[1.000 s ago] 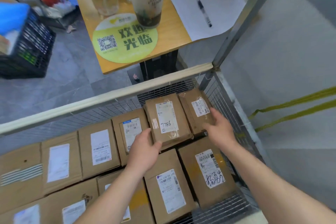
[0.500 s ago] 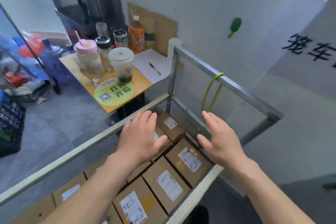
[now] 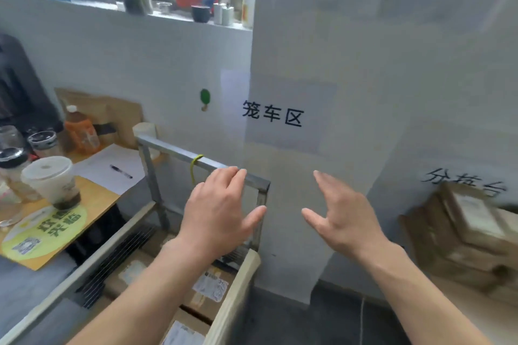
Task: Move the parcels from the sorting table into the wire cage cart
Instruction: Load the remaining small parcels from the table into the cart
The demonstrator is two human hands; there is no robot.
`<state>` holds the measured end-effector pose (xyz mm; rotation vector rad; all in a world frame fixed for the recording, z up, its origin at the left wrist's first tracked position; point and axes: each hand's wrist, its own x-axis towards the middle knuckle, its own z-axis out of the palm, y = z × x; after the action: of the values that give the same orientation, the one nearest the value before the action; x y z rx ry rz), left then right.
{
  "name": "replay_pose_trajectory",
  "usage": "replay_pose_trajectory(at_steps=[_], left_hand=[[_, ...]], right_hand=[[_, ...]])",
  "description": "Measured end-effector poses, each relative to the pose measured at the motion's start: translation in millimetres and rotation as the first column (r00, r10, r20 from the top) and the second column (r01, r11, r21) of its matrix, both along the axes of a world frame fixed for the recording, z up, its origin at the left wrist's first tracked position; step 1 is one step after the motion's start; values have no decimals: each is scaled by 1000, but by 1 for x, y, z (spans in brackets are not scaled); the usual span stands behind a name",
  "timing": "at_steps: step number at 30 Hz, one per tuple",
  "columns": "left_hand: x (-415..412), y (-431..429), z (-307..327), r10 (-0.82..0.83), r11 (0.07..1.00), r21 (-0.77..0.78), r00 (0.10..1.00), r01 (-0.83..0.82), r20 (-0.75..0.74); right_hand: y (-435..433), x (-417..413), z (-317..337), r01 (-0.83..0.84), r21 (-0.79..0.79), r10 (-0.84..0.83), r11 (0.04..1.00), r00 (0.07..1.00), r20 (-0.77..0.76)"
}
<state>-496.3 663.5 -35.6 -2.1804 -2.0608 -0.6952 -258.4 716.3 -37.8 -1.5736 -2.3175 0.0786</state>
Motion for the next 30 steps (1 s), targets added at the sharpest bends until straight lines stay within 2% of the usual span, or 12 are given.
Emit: replay_pose_trajectory(at_steps=[6, 16, 23, 30], left_hand=[[119, 44, 21, -163, 986, 37, 987, 162, 13], [282, 97, 29, -366, 931, 5, 931, 366, 9], [365, 126, 10, -467, 883, -49, 884, 466, 6], [417, 164, -14, -573, 815, -84, 819, 573, 21]], right_hand=[[9, 118, 24, 197, 46, -200, 979, 977, 70], [17, 276, 35, 417, 43, -419, 908, 905, 74], [20, 354, 22, 551, -30, -545, 834, 831, 108], [28, 396, 15, 651, -104, -634, 752, 758, 152]])
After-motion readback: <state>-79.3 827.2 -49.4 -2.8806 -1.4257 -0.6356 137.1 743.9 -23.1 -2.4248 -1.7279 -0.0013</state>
